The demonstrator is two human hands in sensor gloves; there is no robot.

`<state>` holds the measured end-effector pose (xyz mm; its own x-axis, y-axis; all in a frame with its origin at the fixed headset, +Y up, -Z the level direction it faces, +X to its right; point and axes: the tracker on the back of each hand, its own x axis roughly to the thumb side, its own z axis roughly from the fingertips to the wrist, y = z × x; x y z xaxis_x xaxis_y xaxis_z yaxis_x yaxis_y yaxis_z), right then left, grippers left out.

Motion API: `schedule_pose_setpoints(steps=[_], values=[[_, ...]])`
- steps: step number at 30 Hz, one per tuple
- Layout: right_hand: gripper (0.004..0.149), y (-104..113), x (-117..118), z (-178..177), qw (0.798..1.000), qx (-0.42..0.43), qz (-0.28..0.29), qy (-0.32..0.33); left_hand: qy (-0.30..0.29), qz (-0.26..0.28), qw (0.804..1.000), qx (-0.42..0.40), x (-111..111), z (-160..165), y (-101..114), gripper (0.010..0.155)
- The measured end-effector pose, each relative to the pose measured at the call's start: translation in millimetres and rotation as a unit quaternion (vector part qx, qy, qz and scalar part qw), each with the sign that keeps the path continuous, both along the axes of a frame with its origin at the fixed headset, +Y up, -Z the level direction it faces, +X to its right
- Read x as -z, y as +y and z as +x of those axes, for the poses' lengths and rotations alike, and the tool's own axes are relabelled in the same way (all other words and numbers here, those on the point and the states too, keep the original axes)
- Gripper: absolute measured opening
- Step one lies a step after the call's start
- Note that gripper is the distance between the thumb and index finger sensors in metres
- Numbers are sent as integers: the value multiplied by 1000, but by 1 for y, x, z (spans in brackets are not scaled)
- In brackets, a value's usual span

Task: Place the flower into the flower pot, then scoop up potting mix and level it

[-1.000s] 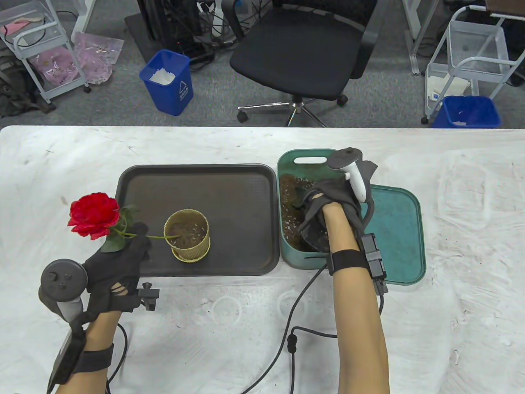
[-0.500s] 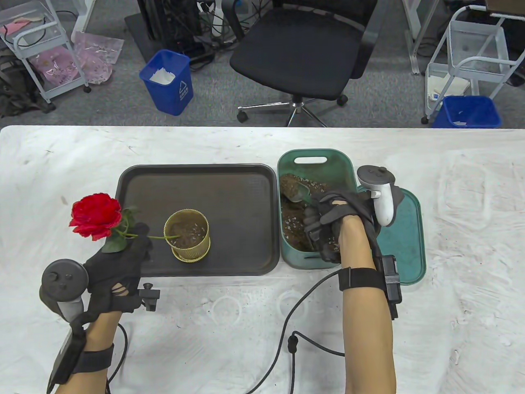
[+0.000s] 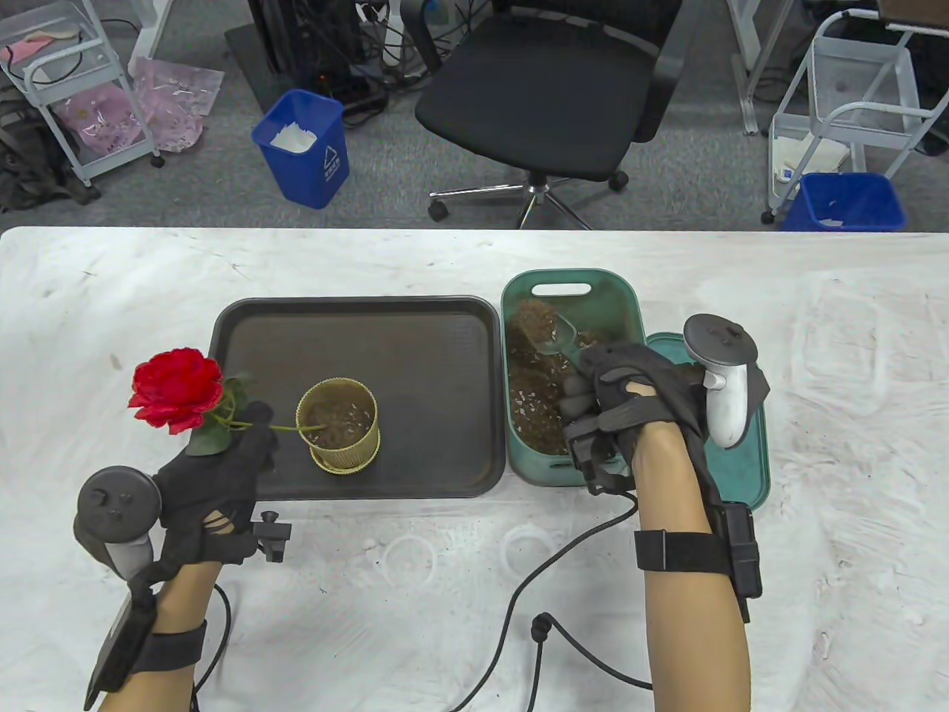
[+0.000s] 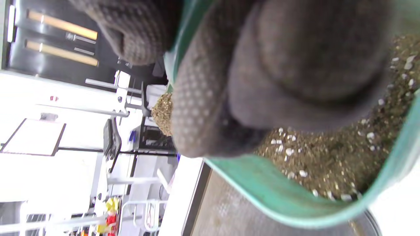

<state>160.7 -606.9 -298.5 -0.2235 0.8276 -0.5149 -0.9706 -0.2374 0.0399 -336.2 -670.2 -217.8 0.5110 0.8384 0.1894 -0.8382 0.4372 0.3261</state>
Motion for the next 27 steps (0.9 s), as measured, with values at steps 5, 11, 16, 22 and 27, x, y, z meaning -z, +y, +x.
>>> schedule_pose_setpoints(steps=[5, 11, 16, 22, 27], values=[[53, 3, -5, -35, 998, 9, 16, 65, 1, 1, 1000, 2, 0, 0, 0, 43], [53, -8, -8, -96, 988, 11, 14, 152, 2, 0, 1000, 1, -1, 0, 0, 43], [53, -29, -10, -148, 978, -20, 7, 206, 4, 0, 1000, 1, -1, 0, 0, 43], [53, -41, -19, -189, 965, -121, 66, 224, 3, 0, 1000, 1, -1, 0, 0, 43], [53, -28, -33, -215, 913, -272, 178, 245, 3, 0, 1000, 0, -1, 0, 0, 43]])
